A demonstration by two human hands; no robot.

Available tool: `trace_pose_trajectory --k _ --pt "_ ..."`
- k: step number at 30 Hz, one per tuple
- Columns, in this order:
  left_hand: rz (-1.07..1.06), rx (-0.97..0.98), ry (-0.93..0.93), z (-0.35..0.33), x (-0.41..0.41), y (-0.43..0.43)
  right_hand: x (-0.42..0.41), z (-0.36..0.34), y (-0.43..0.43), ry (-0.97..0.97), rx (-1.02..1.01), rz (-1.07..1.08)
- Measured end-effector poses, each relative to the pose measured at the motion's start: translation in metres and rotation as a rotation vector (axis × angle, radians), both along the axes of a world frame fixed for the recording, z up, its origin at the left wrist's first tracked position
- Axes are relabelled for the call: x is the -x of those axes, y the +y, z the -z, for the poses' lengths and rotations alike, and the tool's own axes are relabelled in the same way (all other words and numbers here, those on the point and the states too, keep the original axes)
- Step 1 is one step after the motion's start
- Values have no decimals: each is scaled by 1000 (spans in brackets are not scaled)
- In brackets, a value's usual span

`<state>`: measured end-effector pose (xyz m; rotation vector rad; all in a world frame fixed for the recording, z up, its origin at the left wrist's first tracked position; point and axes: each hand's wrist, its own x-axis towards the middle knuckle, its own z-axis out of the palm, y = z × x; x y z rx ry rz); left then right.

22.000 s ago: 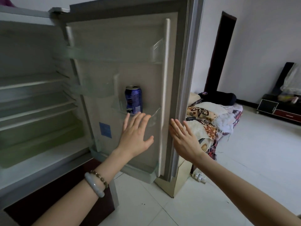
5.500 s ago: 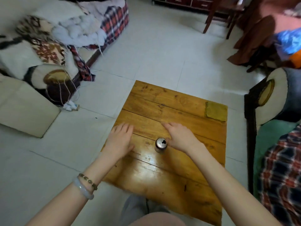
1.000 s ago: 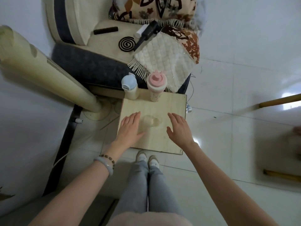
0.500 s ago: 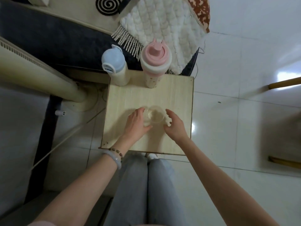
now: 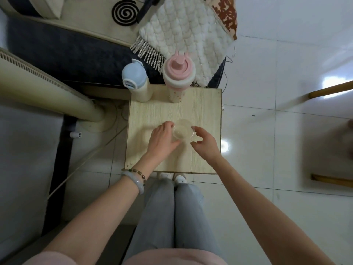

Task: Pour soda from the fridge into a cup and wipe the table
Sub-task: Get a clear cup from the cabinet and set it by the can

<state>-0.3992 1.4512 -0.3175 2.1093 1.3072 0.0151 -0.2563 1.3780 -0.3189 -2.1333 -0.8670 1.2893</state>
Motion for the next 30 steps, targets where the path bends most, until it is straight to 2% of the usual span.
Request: trace_pose_trajectory --k 9,18,25,30 --pt "96 -76 -68 -123 -6 -4 -9 -125 -23 -22 -167 72" --pt "315 -145 -186 -231 -48 -9 -28 -226 -66 -64 -326 285" --pt "450 -37 -368 -276 -112 -61 -56 -278 -142 -109 -463 510" --pt "610 -10 -461 -302 -172 -139 -84 -299 -233 -162 -506 670"
